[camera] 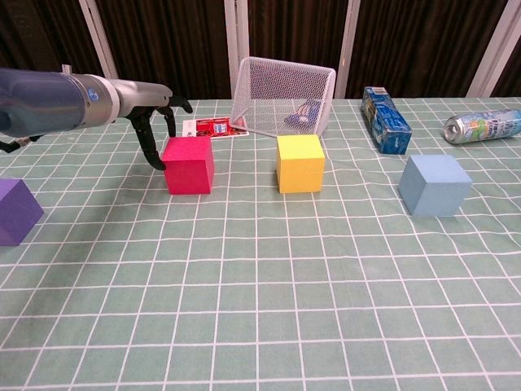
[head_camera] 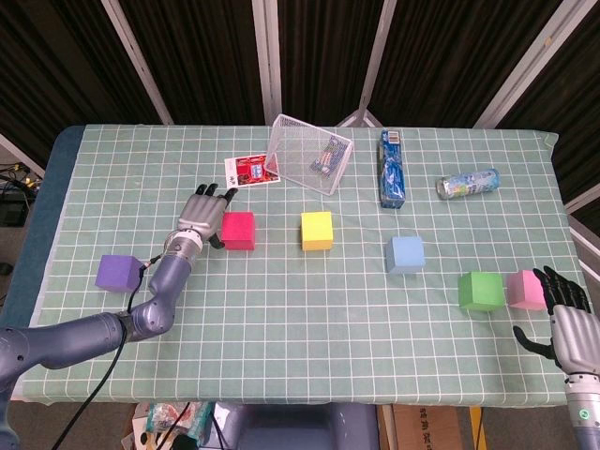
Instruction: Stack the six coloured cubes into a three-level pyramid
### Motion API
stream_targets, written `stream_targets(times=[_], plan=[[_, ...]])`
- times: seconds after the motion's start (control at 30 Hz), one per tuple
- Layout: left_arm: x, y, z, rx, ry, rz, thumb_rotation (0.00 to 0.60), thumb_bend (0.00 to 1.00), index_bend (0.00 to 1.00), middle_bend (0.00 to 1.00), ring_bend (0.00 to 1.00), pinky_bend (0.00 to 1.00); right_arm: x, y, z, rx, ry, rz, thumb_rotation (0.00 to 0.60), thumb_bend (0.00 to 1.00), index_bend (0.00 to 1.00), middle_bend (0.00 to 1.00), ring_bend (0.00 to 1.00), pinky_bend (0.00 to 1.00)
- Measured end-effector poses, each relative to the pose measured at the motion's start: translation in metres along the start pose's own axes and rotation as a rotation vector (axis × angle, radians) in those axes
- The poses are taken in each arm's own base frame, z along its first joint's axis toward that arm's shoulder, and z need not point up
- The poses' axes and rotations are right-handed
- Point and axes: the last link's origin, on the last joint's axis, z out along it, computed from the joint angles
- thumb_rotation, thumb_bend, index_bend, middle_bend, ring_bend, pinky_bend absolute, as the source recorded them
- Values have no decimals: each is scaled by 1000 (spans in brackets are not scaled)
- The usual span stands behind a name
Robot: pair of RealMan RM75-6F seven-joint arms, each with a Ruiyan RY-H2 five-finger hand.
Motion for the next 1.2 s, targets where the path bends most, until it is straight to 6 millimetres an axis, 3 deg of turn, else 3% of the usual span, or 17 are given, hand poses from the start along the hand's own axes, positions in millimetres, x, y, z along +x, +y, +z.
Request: stream_targets(times=[0.27, 0.77, 1.0, 1.2], plan=[[-4, 7, 5, -14, -4, -13, 600, 365, 60, 333, 6, 19, -1, 0, 0, -2, -6, 0, 600, 299, 0, 0, 0, 0], [-7, 13, 4, -38, 0, -33, 600, 369, 65, 343, 7, 19, -1, -1, 0, -3, -9, 2, 600, 298, 0, 0, 0, 0], [8, 26, -4, -78, 31, -56, 600, 369, 65, 343, 7, 19, -1, -1, 0, -5, -11, 9, 600, 299, 0, 0, 0, 0], [6, 41, -5, -98, 30, -48, 600, 369, 68, 343, 7, 19, 0, -1, -1, -4, -10, 15, 600, 298, 0, 0, 0, 0]])
